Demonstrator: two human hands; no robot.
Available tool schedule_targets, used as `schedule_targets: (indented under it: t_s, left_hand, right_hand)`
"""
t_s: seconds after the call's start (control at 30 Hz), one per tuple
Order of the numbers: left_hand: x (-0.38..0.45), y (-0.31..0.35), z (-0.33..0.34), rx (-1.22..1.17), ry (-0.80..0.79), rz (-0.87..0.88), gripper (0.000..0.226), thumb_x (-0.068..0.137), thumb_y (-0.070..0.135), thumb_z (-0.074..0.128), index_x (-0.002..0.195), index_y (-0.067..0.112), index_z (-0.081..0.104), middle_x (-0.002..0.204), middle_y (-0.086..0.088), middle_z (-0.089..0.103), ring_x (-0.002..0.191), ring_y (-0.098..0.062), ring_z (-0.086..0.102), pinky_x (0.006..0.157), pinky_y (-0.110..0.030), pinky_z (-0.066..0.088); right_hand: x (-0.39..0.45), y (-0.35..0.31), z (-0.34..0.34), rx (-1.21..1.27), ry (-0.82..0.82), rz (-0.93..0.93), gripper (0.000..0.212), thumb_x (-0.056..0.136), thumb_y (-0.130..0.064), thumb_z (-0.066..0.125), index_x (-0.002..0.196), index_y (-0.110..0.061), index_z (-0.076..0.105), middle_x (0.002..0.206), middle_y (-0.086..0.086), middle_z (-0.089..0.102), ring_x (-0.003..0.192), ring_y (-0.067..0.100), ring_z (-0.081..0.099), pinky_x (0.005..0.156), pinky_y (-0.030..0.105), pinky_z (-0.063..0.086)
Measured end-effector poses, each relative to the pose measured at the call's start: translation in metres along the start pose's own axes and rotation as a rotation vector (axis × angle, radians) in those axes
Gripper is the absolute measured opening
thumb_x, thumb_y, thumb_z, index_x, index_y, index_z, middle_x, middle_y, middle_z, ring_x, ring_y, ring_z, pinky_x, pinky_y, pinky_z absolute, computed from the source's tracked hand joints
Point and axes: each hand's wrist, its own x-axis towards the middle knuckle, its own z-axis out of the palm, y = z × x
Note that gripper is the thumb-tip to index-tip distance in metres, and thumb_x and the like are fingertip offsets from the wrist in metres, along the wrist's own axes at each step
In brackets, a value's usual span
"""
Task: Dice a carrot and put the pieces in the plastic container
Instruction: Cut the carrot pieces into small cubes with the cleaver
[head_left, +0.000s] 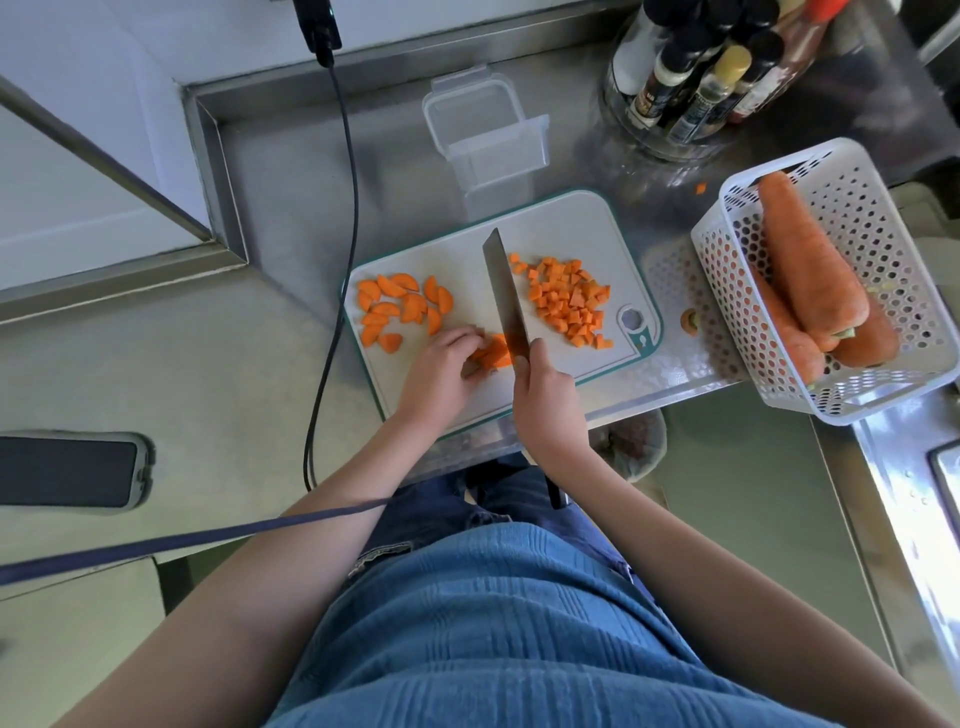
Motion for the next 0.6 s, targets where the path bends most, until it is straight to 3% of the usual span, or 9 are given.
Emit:
schedule_targets:
  t_s: [0.17,0.33,0.47,0.6]
  left_hand:
    - [0.000,0.001,-0.001,0.002,-0.009,0.007,0.025,0.074,0.005,0.075,0.099,0.003,0.071,0.103,-0.010,0.068,0.095,-0.027,0.063,0.085,-0.029,0.049]
    - [0.001,-0.003,0.002,0.034,-0.025,0.009,0.025,0.071,0.001,0.077,0.095,0.002,0.072,0.100,-0.010,0.068,0.093,-0.029,0.063,0.082,-0.037,0.052]
    - [0.002,0.001,0.003,0.031,0.001,-0.001,0.024,0.067,-0.003,0.077,0.091,-0.001,0.072,0.095,-0.012,0.068,0.088,-0.030,0.063,0.078,-0.032,0.051]
    - [0.002,0.004,0.006,0.025,0.043,-0.015,0.023,0.068,-0.002,0.077,0.091,0.001,0.073,0.092,-0.010,0.069,0.086,-0.028,0.063,0.078,-0.029,0.050]
  right_hand:
    - [0.001,0.002,0.008,-0.060,-0.028,0.008,0.008,0.103,-0.016,0.029,0.095,-0.015,0.029,0.069,0.016,0.056,0.061,0.035,0.055,0.049,0.040,0.042]
    - [0.004,0.001,0.015,-0.166,-0.076,0.031,0.010,0.099,-0.007,0.031,0.107,-0.013,0.031,0.074,0.014,0.055,0.065,0.034,0.056,0.052,0.040,0.045]
    - [0.018,-0.004,0.005,-0.180,-0.066,0.025,0.009,0.101,-0.010,0.032,0.096,-0.017,0.028,0.079,0.016,0.059,0.069,0.036,0.058,0.058,0.044,0.051]
    - [0.020,0.001,-0.011,-0.068,0.012,0.001,0.005,0.103,-0.016,0.030,0.104,-0.012,0.034,0.075,0.017,0.060,0.064,0.036,0.057,0.055,0.042,0.048]
